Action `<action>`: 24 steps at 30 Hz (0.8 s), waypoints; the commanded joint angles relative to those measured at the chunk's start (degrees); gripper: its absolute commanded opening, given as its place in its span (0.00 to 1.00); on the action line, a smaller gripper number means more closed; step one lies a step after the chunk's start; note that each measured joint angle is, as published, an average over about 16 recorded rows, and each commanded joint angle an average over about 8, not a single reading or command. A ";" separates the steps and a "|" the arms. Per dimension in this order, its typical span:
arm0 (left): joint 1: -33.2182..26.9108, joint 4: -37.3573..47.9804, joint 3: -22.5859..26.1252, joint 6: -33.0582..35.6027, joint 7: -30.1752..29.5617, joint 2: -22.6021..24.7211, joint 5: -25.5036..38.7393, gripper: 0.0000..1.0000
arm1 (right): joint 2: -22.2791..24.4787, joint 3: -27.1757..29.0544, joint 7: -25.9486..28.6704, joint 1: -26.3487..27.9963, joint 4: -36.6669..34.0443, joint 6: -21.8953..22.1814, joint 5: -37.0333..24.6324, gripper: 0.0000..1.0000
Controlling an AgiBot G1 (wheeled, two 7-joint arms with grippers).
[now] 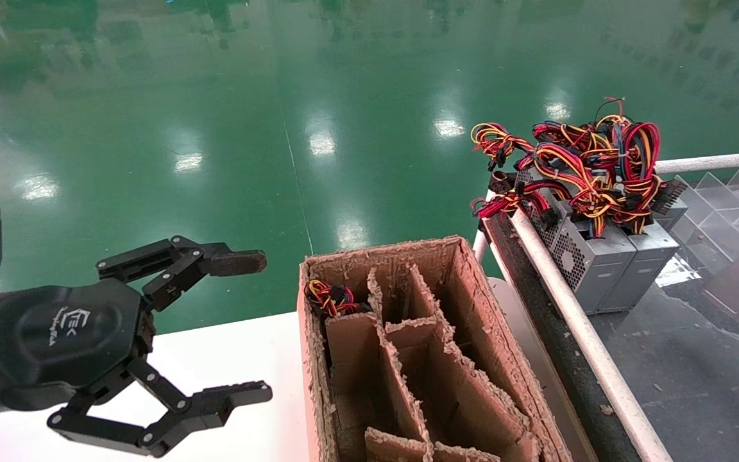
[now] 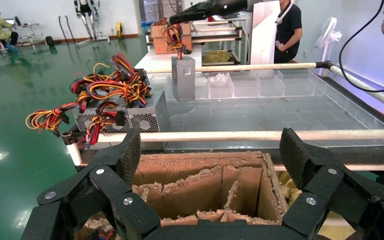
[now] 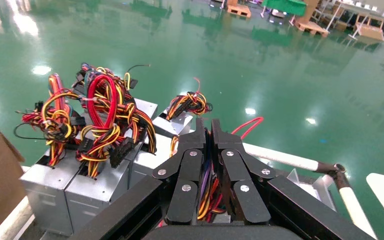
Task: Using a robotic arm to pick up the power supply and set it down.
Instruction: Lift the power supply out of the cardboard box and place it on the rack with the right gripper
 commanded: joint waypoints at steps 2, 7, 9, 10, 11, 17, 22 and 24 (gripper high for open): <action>0.00 0.00 0.00 0.00 0.00 0.00 0.00 1.00 | -1.28 0.57 -0.03 -2.00 -0.50 1.69 0.69 0.00; 0.00 0.00 0.00 0.00 0.00 0.00 0.00 1.00 | -3.80 1.54 0.29 -4.71 0.09 4.13 1.86 0.00; 0.00 0.00 0.00 0.00 0.00 0.00 0.00 1.00 | -4.83 1.93 0.48 -5.57 0.51 5.34 2.38 0.00; 0.00 0.00 0.00 0.00 0.00 0.00 0.00 1.00 | -5.36 2.11 0.60 -5.94 0.73 5.95 2.62 0.00; 0.00 0.00 0.00 0.00 0.00 0.00 0.00 1.00 | -5.89 2.29 0.74 -6.31 0.97 6.56 2.85 0.00; 0.00 0.00 0.00 0.00 0.00 0.00 0.00 1.00 | -8.54 3.01 1.61 -8.21 2.39 9.30 3.81 0.00; 0.00 0.00 0.00 0.00 0.00 0.00 0.00 1.00 | -9.56 3.35 2.39 -9.52 3.21 10.49 4.25 0.30; 0.00 0.00 0.00 0.00 0.00 0.00 0.00 1.00 | -9.70 3.47 2.74 -10.02 3.43 10.70 4.41 0.55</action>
